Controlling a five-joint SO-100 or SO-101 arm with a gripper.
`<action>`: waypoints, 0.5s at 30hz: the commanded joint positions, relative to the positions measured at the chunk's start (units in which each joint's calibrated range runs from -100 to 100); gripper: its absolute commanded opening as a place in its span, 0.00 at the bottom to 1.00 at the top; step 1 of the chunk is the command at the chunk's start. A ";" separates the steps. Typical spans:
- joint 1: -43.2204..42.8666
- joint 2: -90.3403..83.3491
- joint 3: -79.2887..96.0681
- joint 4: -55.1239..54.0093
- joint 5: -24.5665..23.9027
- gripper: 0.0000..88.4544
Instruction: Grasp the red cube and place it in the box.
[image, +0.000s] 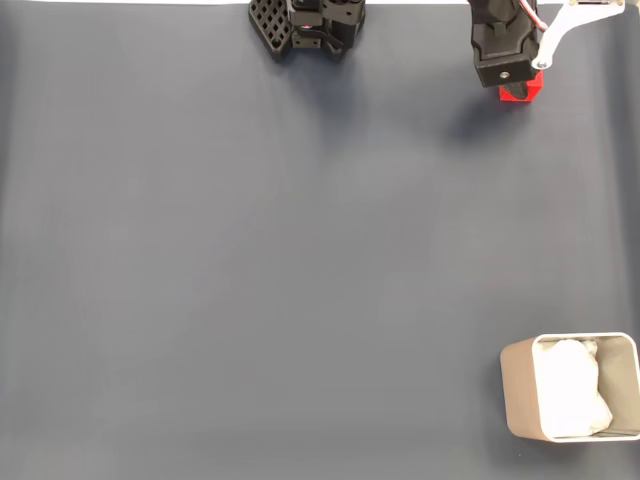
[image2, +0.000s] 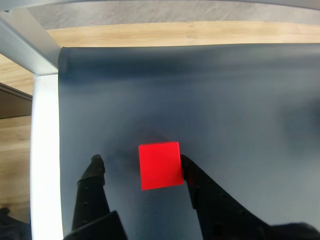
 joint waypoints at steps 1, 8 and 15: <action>-0.42 -0.07 -0.59 0.22 -0.29 0.35; -0.56 -0.42 -0.78 1.28 -0.24 0.24; -0.63 -1.11 -0.96 1.77 -0.15 0.19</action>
